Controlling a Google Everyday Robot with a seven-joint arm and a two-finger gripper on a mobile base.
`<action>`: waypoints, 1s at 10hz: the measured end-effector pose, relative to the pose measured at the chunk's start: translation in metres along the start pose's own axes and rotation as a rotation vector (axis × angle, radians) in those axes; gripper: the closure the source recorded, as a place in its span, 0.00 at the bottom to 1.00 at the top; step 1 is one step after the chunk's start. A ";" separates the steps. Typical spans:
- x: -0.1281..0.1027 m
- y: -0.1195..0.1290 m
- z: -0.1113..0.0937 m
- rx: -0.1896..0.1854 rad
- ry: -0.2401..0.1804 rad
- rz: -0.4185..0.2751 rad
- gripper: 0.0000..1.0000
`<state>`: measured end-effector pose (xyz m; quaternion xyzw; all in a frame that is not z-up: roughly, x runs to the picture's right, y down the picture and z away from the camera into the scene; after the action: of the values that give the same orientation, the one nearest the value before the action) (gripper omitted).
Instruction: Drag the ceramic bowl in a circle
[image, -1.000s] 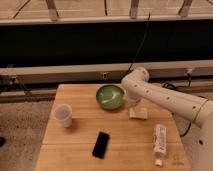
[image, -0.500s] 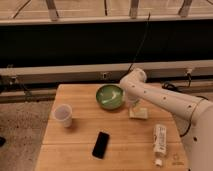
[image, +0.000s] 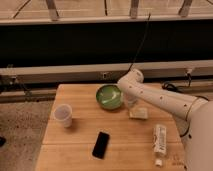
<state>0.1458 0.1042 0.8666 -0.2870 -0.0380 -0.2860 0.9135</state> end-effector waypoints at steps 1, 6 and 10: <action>-0.001 -0.001 0.001 -0.003 0.001 -0.002 0.20; -0.007 -0.004 0.011 -0.020 0.004 -0.010 0.20; -0.012 -0.006 0.020 -0.032 0.005 -0.016 0.20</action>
<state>0.1346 0.1169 0.8842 -0.3008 -0.0336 -0.2947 0.9064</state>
